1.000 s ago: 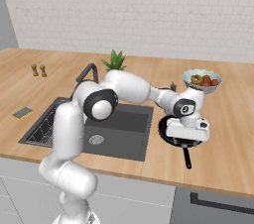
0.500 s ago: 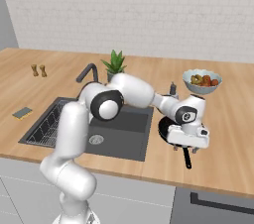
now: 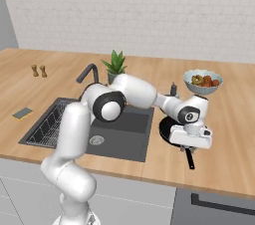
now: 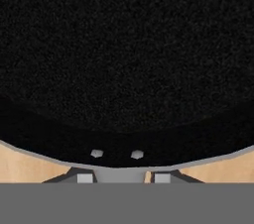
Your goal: Pick the pan and sponge and place them into the sink. Then turn on the water.
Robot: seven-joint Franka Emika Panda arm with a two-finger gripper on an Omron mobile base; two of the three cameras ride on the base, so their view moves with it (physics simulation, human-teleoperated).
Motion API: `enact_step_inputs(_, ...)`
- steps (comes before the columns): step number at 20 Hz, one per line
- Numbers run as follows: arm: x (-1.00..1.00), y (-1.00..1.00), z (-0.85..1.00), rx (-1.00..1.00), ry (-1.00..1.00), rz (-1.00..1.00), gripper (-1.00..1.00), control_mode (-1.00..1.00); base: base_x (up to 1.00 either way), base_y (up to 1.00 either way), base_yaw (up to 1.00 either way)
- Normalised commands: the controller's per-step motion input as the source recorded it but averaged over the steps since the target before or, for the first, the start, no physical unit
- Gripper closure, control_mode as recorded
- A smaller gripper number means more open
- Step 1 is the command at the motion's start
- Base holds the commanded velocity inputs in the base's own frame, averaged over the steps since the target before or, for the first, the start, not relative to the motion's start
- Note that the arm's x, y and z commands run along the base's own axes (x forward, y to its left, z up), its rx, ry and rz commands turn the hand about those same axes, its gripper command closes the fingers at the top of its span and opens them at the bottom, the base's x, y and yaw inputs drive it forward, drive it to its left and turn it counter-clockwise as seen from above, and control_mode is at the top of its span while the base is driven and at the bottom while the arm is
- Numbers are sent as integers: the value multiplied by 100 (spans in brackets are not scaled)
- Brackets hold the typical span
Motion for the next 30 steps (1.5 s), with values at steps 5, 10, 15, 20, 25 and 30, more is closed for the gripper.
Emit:
enact_step_inputs(5,0,43,7,0,-1,14,100,-100,0,0,0)
enact_step_inputs(10,-4,66,41,-2,-5,30,100,-100,0,0,0)
enact_step_inputs(15,-13,91,45,-2,-7,30,100,-100,0,0,0)
enact_step_inputs(20,-16,100,26,0,-11,27,100,-100,0,0,0)
enact_step_inputs(25,0,86,7,0,1,21,100,-100,0,0,0)
enact_step_inputs(30,0,41,1,0,3,16,100,-100,0,0,0)
